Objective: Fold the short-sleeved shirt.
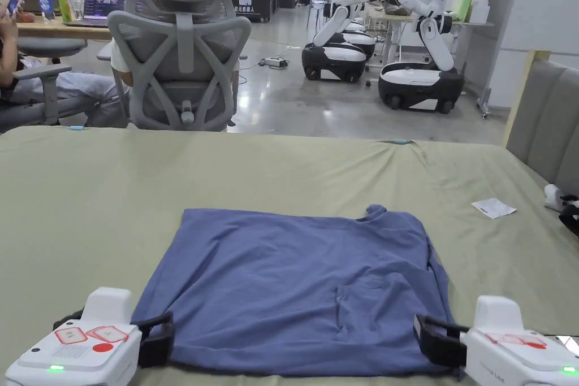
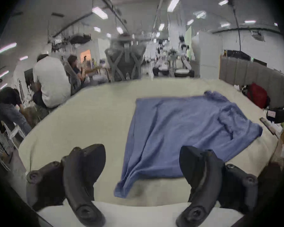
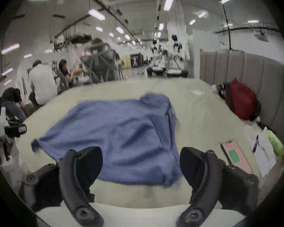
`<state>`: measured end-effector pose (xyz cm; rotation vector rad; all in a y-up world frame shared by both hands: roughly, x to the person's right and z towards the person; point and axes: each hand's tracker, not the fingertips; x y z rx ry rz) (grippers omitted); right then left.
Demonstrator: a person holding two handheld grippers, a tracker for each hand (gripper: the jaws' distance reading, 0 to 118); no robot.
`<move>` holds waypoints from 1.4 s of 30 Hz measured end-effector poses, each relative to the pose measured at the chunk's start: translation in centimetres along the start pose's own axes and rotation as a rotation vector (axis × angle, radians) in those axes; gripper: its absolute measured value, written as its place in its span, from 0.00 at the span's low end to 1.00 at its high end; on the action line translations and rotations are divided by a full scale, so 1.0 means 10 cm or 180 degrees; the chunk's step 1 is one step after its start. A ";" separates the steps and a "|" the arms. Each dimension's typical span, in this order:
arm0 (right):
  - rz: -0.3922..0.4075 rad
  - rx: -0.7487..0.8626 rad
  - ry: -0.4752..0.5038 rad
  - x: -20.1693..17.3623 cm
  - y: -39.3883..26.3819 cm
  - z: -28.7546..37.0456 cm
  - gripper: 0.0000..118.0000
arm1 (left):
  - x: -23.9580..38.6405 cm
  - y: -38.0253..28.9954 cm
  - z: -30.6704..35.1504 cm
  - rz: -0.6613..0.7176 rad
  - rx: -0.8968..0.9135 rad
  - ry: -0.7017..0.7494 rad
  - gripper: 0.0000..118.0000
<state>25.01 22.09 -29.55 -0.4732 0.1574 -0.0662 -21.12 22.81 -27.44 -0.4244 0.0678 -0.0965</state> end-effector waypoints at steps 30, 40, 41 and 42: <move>0.0409 0.0214 -0.0327 -0.56 -0.11 0.04 0.00 | -0.61 -0.57 -0.55 0.0645 -0.1045 -0.0391 0.79; 0.0283 0.0017 -0.0608 -0.06 -0.20 0.08 0.00 | -0.45 -0.62 -0.83 0.0394 -0.1249 -0.0538 0.02; 0.0263 -0.0009 -0.0653 0.02 -0.21 0.07 0.00 | -0.46 -0.59 -0.79 0.0434 -0.1232 -0.0531 0.02; 0.0247 -0.0044 -0.0691 0.10 -0.22 0.06 0.02 | -0.46 -0.53 -0.72 0.0429 -0.1193 -0.0519 0.02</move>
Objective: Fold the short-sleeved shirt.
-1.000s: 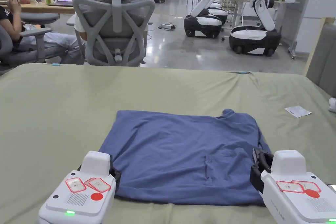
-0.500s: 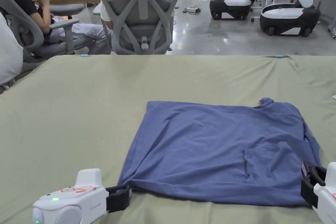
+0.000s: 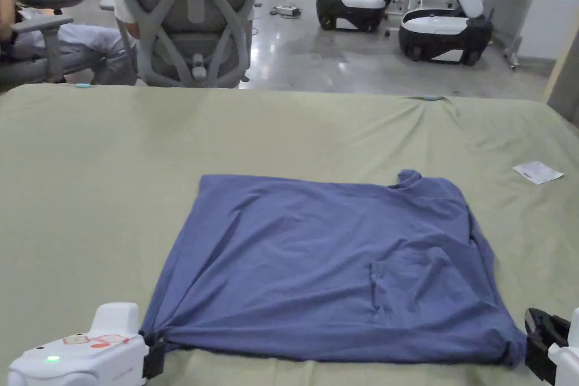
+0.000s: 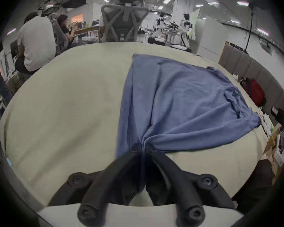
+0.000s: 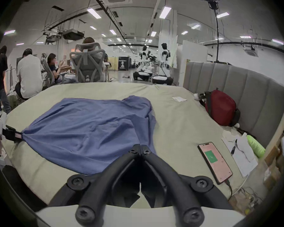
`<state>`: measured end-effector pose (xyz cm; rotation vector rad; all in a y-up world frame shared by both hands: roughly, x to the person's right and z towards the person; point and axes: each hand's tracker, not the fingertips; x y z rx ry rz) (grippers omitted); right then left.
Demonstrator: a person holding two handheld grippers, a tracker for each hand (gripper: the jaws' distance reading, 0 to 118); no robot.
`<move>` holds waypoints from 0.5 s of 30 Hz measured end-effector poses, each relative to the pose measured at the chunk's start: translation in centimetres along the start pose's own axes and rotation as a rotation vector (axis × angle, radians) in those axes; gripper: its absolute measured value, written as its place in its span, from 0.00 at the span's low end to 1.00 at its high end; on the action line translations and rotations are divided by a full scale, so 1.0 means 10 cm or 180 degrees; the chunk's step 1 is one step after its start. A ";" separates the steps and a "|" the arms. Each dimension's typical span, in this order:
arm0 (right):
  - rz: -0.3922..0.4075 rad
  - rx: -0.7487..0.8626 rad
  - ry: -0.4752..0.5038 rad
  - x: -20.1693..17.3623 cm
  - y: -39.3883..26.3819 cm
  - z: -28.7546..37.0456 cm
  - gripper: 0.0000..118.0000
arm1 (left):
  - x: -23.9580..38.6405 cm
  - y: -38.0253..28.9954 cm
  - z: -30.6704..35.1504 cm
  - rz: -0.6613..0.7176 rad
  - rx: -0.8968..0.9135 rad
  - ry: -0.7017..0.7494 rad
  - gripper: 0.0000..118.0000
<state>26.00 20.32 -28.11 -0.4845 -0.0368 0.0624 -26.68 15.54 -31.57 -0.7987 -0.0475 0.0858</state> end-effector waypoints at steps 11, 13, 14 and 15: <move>-0.0157 -0.0532 0.0462 0.23 -0.32 -0.71 0.80 | 0.19 0.11 0.18 -0.0116 0.0058 0.0053 0.02; -0.0287 -0.0734 0.0592 0.26 -0.38 -0.84 0.35 | 0.18 0.12 0.17 -0.0107 0.0026 0.0056 0.02; -0.0387 -0.0818 0.0616 0.27 -0.40 -0.88 0.03 | 0.19 0.11 0.17 -0.0102 0.0011 0.0053 0.02; -0.0448 -0.0809 0.0656 0.28 -0.43 -0.86 0.04 | 0.19 0.11 0.16 -0.0080 -0.0023 0.0018 0.02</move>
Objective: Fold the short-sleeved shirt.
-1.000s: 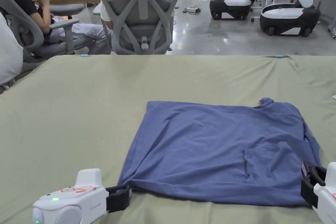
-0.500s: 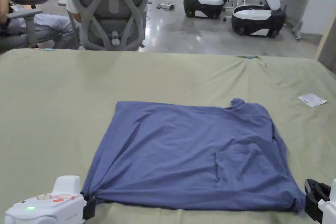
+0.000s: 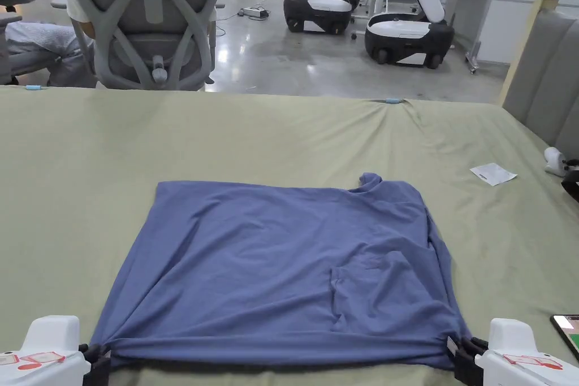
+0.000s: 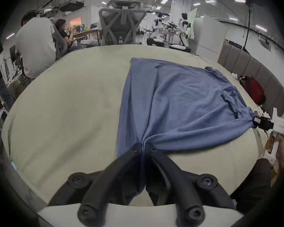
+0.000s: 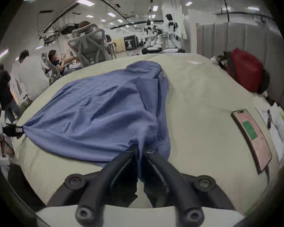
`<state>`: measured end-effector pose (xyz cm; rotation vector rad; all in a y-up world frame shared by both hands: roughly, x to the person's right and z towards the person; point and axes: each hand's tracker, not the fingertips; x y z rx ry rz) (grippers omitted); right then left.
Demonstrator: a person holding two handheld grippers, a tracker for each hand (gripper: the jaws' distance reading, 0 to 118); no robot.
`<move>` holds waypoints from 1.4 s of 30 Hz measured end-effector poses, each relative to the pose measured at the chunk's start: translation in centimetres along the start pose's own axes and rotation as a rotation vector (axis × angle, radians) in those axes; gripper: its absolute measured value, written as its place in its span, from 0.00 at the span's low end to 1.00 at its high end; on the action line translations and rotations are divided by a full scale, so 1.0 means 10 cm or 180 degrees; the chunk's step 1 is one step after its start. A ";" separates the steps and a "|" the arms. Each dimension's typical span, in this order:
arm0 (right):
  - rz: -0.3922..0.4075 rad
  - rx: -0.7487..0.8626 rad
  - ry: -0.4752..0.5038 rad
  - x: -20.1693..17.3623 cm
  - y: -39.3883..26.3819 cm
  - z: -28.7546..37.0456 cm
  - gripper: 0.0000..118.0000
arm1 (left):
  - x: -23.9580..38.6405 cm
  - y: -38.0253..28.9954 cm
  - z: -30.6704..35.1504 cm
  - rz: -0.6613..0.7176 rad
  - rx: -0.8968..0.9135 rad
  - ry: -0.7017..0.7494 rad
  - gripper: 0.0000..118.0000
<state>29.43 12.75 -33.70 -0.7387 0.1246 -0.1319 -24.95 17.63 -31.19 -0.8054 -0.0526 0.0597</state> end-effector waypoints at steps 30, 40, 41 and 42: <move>0.0522 0.0136 -0.0540 -0.21 1.54 -1.27 0.05 | 0.16 1.82 -1.59 -0.0249 -0.0461 0.0301 0.02; 0.0301 0.1082 -0.0357 -0.83 1.03 -0.10 0.80 | 0.75 1.01 -0.37 -0.0272 0.1378 0.0213 0.69; 0.0334 0.1243 -0.0320 -0.92 0.91 0.05 0.71 | 0.79 0.87 -0.30 -0.0304 0.1464 0.0286 0.63; 0.0349 0.1366 -0.0301 -1.01 0.81 0.18 0.54 | 0.85 0.73 -0.21 -0.0318 0.1539 0.0344 0.49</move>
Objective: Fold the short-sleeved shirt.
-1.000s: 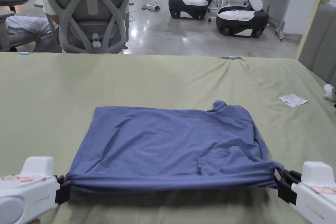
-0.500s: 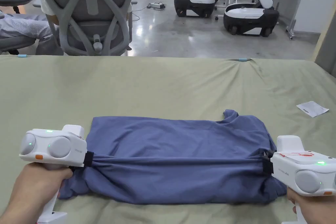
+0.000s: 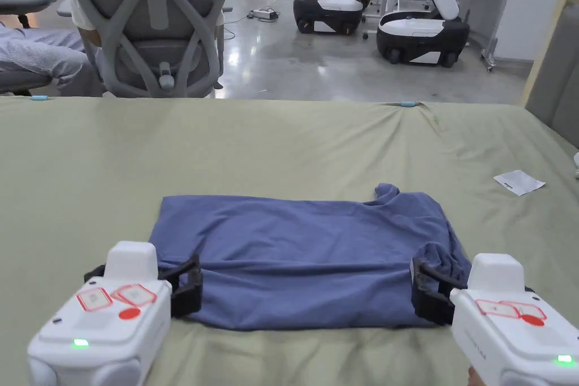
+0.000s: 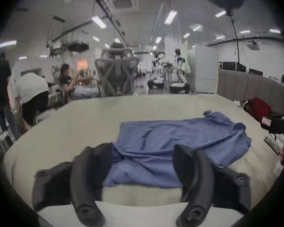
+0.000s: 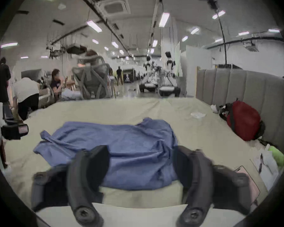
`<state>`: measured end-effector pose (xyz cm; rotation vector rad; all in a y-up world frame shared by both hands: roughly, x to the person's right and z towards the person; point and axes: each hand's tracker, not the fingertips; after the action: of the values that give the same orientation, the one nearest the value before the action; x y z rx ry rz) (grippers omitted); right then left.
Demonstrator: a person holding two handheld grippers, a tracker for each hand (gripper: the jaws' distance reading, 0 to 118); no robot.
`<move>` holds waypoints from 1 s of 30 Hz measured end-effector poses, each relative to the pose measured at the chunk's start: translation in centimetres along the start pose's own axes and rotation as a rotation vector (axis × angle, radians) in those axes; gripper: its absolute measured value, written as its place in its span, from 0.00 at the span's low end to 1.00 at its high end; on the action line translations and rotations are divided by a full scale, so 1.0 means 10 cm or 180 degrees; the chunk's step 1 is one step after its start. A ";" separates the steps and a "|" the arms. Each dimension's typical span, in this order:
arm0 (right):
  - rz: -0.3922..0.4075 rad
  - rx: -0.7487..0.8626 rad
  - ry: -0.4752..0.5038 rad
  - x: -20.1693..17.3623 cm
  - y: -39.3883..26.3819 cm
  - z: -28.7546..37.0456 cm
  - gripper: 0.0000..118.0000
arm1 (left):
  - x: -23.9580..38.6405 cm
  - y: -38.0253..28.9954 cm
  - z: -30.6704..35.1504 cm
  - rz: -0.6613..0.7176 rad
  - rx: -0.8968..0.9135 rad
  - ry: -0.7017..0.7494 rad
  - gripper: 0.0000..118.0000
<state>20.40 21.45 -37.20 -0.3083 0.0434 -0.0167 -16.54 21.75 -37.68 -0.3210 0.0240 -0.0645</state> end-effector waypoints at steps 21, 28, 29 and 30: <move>0.0200 0.0093 -0.0025 -0.09 -0.21 0.33 0.00 | -0.78 -0.32 -0.52 0.0433 -0.1020 0.0123 0.64; 0.0181 -0.0044 -0.0203 0.20 -0.22 0.15 0.00 | -0.75 -0.39 -1.39 0.0326 -0.1456 0.0278 0.73; 0.0196 -0.0089 -0.0233 0.26 -0.22 0.12 0.00 | -0.73 -0.44 -1.49 0.0314 -0.1592 0.0236 0.68; 0.0206 -0.0133 -0.0265 0.32 -0.22 0.08 0.00 | -0.70 -0.49 -1.57 0.0266 -0.1728 0.0214 0.67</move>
<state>23.59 19.52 -35.89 -0.3489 -0.0290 0.0612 -24.32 12.65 -50.93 -0.8600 0.1226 0.0158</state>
